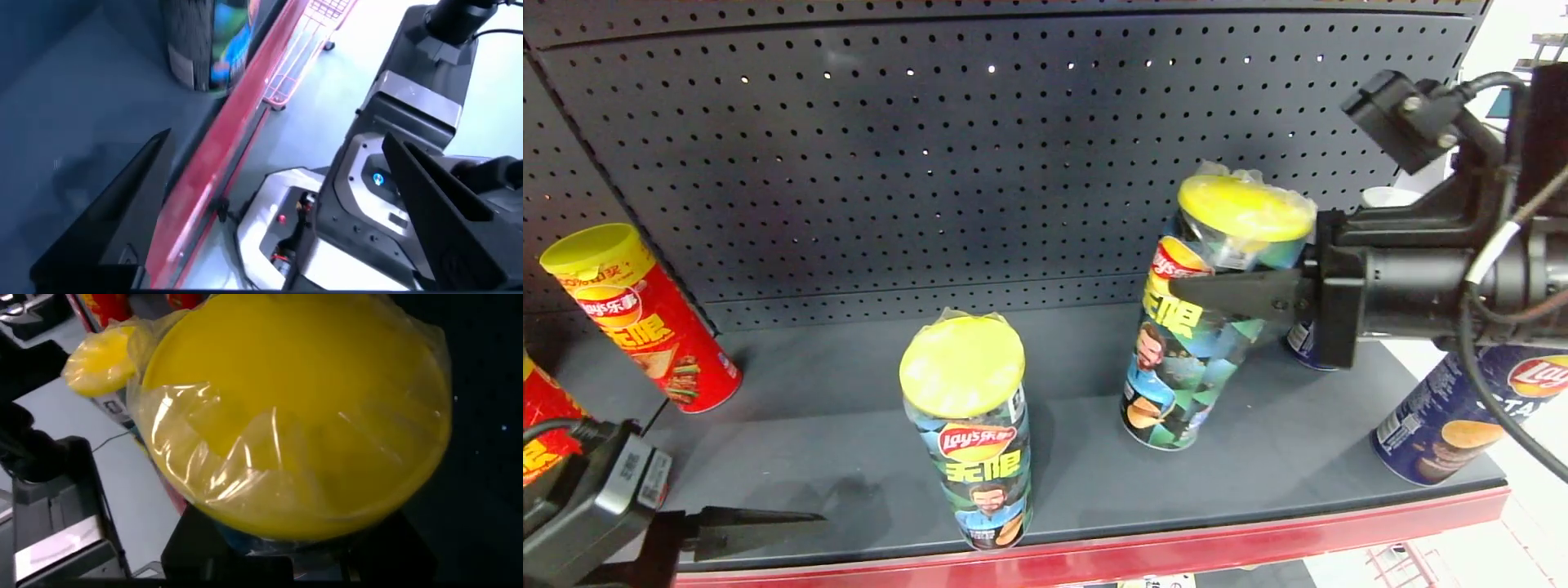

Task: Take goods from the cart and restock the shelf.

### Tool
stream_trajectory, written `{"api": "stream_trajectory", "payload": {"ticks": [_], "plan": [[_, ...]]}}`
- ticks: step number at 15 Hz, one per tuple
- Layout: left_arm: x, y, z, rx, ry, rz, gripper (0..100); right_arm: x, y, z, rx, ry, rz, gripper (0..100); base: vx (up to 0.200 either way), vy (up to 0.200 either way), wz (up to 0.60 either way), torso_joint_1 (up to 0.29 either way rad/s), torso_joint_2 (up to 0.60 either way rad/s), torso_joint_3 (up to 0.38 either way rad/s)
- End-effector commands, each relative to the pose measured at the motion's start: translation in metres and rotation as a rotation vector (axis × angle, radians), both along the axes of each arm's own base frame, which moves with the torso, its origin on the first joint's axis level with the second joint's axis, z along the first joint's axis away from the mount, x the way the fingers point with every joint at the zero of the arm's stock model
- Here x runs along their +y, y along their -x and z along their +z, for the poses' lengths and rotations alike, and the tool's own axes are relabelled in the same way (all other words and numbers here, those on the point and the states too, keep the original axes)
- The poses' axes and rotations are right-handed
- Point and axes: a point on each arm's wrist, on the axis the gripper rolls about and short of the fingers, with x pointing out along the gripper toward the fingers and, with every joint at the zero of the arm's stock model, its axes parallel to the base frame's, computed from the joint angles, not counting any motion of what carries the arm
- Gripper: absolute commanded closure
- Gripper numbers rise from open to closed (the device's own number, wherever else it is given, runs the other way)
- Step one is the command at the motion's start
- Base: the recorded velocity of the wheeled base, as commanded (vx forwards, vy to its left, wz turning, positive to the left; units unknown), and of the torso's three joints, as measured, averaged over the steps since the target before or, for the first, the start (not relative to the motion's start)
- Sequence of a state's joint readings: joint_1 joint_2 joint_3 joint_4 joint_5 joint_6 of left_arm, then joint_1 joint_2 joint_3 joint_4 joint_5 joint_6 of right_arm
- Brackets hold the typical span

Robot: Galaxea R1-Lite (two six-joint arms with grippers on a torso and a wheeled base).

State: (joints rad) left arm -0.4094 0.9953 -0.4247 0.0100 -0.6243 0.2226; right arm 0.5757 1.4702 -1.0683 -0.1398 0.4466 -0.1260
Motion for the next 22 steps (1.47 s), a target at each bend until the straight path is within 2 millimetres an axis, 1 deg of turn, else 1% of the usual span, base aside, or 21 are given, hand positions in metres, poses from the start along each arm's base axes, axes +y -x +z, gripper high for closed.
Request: {"api": "stream_trajectory", "payload": {"ticks": [1, 3, 4, 5, 7, 10, 13, 17, 19, 22], "plan": [[0.009, 0.02, 0.005, -0.048, 0.027, 0.035, 0, 0.026, -0.035, -0.01, -0.001, 0.04, 0.02, 100, 0.0, 0.0, 0.0, 0.0, 0.0, 0.0], [0.011, 0.024, 0.005, -0.046, 0.022, 0.051, 0, 0.038, -0.053, -0.014, -0.037, 0.029, 0.029, 100, 0.0, 0.0, 0.0, 0.0, 0.0, 0.0], [0.012, 0.024, 0.005, -0.045, 0.021, 0.052, 0, 0.041, -0.056, -0.014, -0.045, 0.023, 0.031, 100, 0.0, 0.0, 0.0, 0.0, 0.0, 0.0], [0.012, 0.024, 0.005, -0.047, 0.017, 0.059, 0, 0.051, -0.065, -0.017, -0.068, 0.007, 0.047, 100, 0.0, 0.0, 0.0, 0.0, 0.0, 0.0], [0.012, 0.025, 0.005, -0.055, 0.011, 0.074, 0, 0.064, -0.071, -0.024, -0.069, 0.009, 0.068, 100, 0.0, 0.0, 0.0, 0.0, 0.0, 0.0], [0.016, 0.03, 0.003, -0.052, 0.01, 0.114, 0, 0.071, -0.081, -0.035, -0.089, 0.043, 0.081, 100, 0.0, 0.0, 0.0, 0.0, 0.0, 0.0], [0.019, 0.038, -0.002, -0.037, 0.01, 0.149, 0, 0.076, -0.087, -0.041, -0.083, 0.054, 0.081, 100, 0.0, 0.0, 0.0, 0.0, 0.0, 0.0], [0.019, 0.038, -0.003, -0.033, 0.006, 0.155, 0, 0.082, -0.094, -0.044, -0.085, 0.053, 0.086, 100, 0.0, 0.0, 0.0, 0.0, 0.0, 0.0], [0.019, 0.038, -0.003, -0.033, 0.006, 0.155, 0, 0.088, -0.092, -0.042, -0.093, 0.047, 0.101, 100, 0.0, 0.0, 0.0, 0.0, 0.0, 0.0], [0.02, 0.038, -0.003, -0.032, 0.005, 0.155, 0, 0.092, -0.09, -0.045, -0.087, 0.051, 0.114, 100, 0.0, 0.0, 0.0, 0.0, 0.0, 0.0]]}}
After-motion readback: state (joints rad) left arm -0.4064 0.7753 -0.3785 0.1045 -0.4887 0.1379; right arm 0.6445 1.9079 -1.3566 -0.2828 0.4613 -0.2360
